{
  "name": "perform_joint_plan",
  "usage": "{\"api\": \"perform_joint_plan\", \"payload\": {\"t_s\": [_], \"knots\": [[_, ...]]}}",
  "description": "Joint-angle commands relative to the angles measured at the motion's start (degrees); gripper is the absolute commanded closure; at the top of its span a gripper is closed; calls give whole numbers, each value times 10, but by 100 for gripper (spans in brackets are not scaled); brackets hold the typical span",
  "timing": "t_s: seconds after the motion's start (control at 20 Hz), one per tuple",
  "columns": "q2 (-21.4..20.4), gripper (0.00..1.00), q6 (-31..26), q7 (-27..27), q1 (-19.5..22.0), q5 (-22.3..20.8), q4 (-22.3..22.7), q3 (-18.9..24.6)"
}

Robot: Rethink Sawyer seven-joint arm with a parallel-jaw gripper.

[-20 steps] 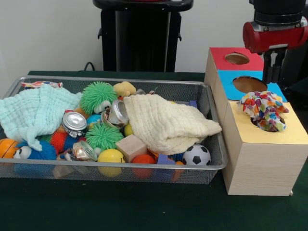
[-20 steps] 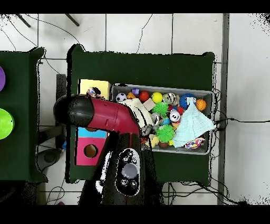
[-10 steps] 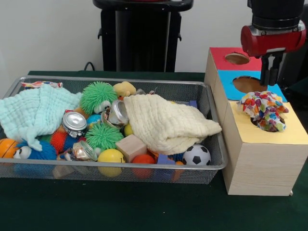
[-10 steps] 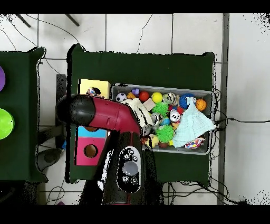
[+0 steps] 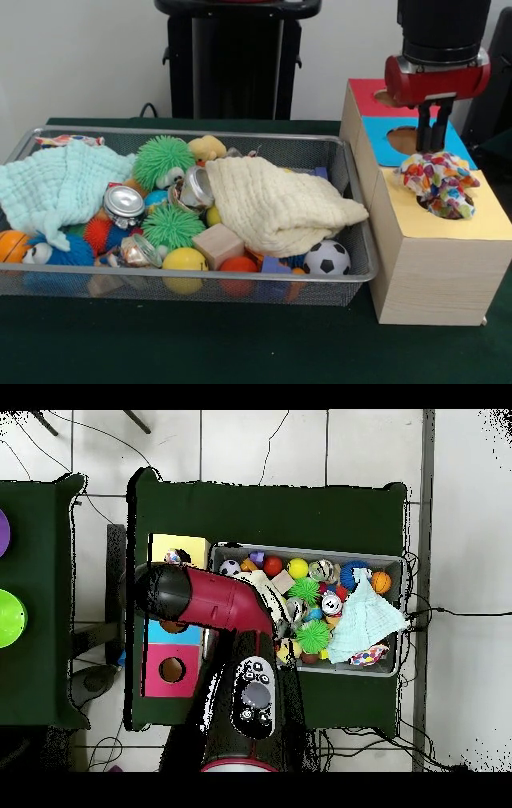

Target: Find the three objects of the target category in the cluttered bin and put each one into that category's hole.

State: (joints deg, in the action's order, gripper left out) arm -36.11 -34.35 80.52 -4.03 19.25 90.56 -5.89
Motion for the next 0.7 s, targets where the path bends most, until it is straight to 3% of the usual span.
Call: {"api": "perform_joint_plan", "payload": {"t_s": [0.05, 0.45, 0.7], "knots": [[48, 100, 0, 116, 21, 7, 31, 40], [61, 100, 10, 106, 45, 30, 43, 84], [58, 100, 73, 99, 60, 32, 60, 110]]}}
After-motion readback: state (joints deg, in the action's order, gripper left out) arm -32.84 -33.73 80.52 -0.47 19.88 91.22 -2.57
